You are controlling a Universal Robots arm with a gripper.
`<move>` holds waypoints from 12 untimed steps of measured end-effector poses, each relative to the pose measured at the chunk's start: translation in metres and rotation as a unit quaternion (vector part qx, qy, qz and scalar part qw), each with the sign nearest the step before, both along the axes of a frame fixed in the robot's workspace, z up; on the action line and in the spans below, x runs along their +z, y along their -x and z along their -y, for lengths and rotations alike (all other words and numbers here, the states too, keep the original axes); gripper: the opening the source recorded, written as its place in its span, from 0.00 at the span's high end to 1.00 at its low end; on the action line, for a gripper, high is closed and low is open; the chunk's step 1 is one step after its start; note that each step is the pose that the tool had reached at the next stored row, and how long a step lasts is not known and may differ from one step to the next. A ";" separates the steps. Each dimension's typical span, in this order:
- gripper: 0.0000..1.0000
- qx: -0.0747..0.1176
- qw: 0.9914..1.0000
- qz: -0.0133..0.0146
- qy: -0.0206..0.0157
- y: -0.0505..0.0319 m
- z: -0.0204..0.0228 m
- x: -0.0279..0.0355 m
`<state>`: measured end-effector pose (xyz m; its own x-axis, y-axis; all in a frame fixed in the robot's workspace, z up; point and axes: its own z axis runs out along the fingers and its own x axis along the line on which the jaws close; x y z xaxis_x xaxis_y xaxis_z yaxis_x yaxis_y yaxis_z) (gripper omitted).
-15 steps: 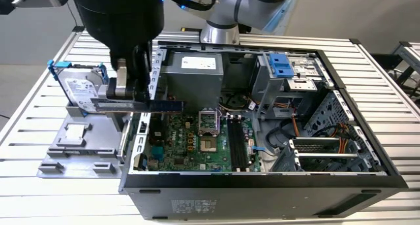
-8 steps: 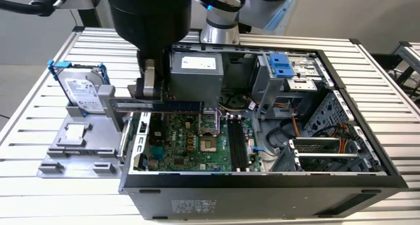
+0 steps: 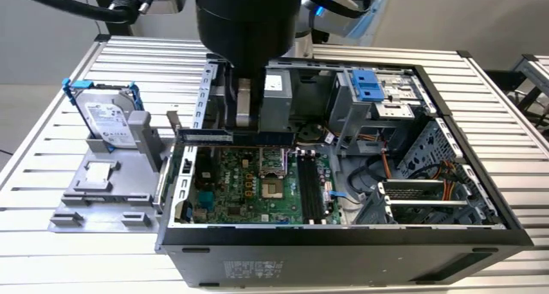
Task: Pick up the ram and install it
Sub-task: 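Pick up the ram and move it above insertion slot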
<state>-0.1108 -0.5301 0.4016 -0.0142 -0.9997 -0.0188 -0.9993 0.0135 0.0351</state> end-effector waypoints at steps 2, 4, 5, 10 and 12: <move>1.00 0.000 1.000 0.000 0.000 -0.0089 0.0000 0.0000; 1.00 0.000 1.000 0.000 0.000 -0.0174 0.0000 0.0000; 1.00 0.000 1.000 0.000 0.000 -0.0220 0.0000 0.0000; 1.00 -0.001 1.000 0.000 0.000 -0.0430 -0.0004 0.0000; 1.00 -0.001 1.000 0.000 0.000 -0.0508 -0.0006 0.0000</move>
<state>-0.0601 -0.5296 0.4016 -0.0162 -0.9997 -0.0187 -0.9993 0.0155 0.0351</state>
